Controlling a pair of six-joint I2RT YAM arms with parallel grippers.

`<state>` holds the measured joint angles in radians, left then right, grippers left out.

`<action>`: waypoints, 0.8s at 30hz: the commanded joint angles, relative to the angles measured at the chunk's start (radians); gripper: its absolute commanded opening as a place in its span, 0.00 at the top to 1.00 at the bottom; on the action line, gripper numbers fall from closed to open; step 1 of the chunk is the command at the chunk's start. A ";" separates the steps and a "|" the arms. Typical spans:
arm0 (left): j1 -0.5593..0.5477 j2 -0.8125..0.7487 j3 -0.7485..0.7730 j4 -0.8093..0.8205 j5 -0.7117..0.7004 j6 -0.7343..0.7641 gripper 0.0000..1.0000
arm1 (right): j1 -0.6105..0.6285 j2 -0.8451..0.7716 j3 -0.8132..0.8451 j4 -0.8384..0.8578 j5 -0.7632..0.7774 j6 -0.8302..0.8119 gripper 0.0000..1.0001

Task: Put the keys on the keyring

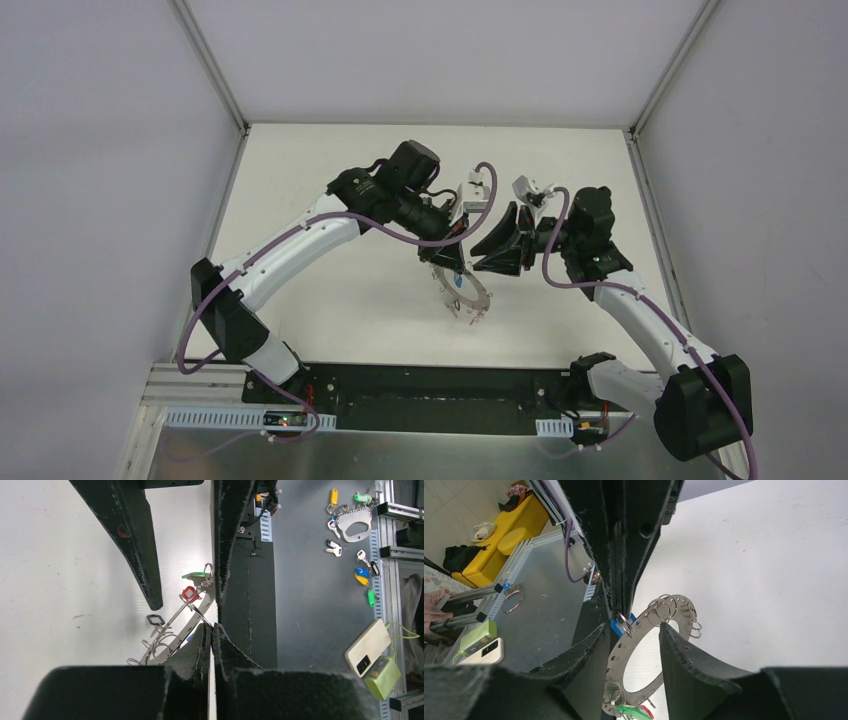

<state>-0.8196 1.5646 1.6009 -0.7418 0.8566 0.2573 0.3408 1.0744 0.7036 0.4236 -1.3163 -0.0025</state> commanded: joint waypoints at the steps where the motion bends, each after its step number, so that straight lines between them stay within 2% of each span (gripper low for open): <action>1: -0.016 0.012 0.048 -0.009 0.046 0.027 1.00 | 0.014 -0.036 0.062 -0.045 -0.047 -0.080 0.57; 7: -0.021 0.026 0.061 -0.015 0.047 0.027 1.00 | 0.029 -0.039 0.067 -0.070 -0.057 -0.098 0.61; 13: -0.021 0.023 0.064 -0.017 0.044 0.030 1.00 | 0.046 -0.025 0.091 -0.190 -0.049 -0.204 0.64; 24: -0.020 0.023 0.068 -0.020 0.040 0.033 1.00 | 0.055 -0.015 0.096 -0.211 -0.046 -0.224 0.78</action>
<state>-0.8318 1.6005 1.6192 -0.7662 0.8597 0.2672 0.3862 1.0595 0.7589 0.2195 -1.3319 -0.1810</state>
